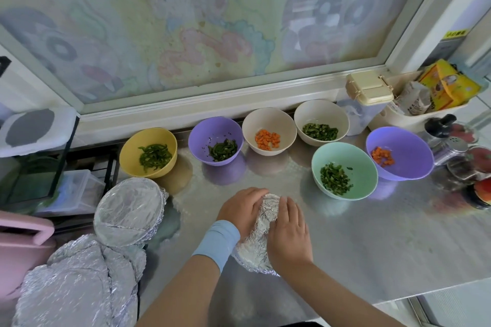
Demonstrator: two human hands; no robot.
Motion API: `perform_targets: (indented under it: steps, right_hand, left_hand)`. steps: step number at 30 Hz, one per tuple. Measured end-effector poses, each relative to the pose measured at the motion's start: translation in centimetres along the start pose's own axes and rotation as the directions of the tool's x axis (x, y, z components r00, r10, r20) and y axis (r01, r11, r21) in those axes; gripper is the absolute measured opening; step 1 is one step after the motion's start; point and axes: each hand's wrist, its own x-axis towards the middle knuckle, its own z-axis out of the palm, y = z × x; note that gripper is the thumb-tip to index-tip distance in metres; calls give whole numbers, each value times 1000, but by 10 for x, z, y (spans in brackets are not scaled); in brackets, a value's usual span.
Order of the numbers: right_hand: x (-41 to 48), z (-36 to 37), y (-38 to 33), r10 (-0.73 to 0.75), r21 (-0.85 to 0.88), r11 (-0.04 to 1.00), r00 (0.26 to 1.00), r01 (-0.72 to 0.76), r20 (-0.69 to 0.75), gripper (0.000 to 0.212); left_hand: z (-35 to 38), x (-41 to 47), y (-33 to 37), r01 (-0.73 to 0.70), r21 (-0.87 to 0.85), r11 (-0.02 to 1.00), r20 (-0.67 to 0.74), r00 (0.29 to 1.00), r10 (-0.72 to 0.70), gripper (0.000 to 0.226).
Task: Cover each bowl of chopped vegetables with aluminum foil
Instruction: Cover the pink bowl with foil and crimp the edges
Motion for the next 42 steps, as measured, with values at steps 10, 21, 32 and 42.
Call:
perform_targets:
  steps: [10,21,32,42]
  right_hand:
    - [42,-18,2,-107,86,991,993,102,54,40]
    - [56,-43,14,-278,-23,960,961,278,13,51]
    - [9,-13,27,-31,253,967,1000,29,1,53]
    - [50,-27,27,-37,465,885,994,-16,103,31]
  left_hand:
    - [7,-18,14,418,-411,810,-102,862,-497,24]
    - [3,-28,19,420,-237,876,-148,876,-460,59]
    - [10,12,14,-8,22,1000,79,997,6,32]
    - [1,2,12,417,-456,786,94,901,-423,24]
